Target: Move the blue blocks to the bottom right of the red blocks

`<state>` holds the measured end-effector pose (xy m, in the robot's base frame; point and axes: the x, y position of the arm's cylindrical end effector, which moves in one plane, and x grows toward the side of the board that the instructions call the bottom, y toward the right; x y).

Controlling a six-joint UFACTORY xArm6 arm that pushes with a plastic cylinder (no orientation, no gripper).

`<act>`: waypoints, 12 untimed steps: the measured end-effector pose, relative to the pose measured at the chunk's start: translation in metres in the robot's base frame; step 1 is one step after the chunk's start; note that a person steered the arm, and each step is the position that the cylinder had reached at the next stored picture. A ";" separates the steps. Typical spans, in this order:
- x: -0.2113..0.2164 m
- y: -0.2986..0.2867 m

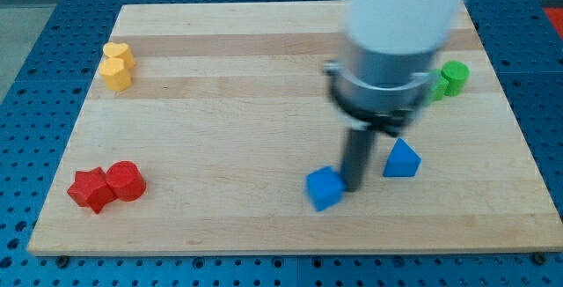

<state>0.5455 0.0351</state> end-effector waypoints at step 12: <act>0.056 -0.183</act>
<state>0.6018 -0.1481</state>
